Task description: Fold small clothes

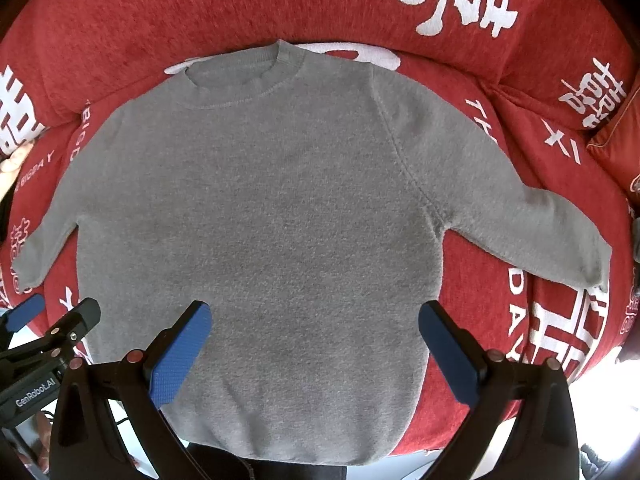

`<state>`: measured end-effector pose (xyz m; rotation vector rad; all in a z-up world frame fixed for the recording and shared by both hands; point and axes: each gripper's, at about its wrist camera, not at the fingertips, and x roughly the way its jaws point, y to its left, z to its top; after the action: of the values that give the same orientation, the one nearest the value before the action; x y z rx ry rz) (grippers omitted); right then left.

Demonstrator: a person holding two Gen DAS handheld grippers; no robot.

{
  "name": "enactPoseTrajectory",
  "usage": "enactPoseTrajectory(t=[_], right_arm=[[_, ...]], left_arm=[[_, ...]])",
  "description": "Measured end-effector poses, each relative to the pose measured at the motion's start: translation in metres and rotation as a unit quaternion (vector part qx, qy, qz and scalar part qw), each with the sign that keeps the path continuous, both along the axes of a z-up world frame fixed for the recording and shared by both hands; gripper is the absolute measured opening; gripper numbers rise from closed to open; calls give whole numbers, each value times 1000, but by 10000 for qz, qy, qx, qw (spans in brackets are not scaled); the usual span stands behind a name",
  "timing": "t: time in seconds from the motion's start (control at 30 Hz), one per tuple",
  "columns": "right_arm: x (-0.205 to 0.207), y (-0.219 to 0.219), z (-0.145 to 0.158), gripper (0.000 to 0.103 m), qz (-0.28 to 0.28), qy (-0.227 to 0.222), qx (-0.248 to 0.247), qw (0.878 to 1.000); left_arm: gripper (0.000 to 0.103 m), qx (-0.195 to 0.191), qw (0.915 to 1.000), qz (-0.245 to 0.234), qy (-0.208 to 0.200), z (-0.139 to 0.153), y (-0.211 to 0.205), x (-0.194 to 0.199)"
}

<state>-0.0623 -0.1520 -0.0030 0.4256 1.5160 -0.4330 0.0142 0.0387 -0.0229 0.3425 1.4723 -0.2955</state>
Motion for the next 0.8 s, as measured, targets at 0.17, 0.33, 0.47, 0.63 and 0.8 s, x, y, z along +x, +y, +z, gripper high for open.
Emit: enactPoseTrajectory(t=[0.17,0.33,0.47,0.63,0.8], right_arm=[[1,1,-1,103,17,-11,6,10000],[1,1,-1,103,9,-6,0,10000],[2,2,-1,103,4,-71,5,10000],[3,2,-2,103,-4,-98,16,10000],[4,5,-2,103,-2,-117,12,9999]], left_arm=[[102,11,10000,0,-43,0,0,0],[102,43,10000,13,-51,-1,1,2],[102,9,9999,83,-69,-1,4,2],[102,-42,10000,4,21,-3,4,2],[102,-125,9998,77,96,-5,9,3]])
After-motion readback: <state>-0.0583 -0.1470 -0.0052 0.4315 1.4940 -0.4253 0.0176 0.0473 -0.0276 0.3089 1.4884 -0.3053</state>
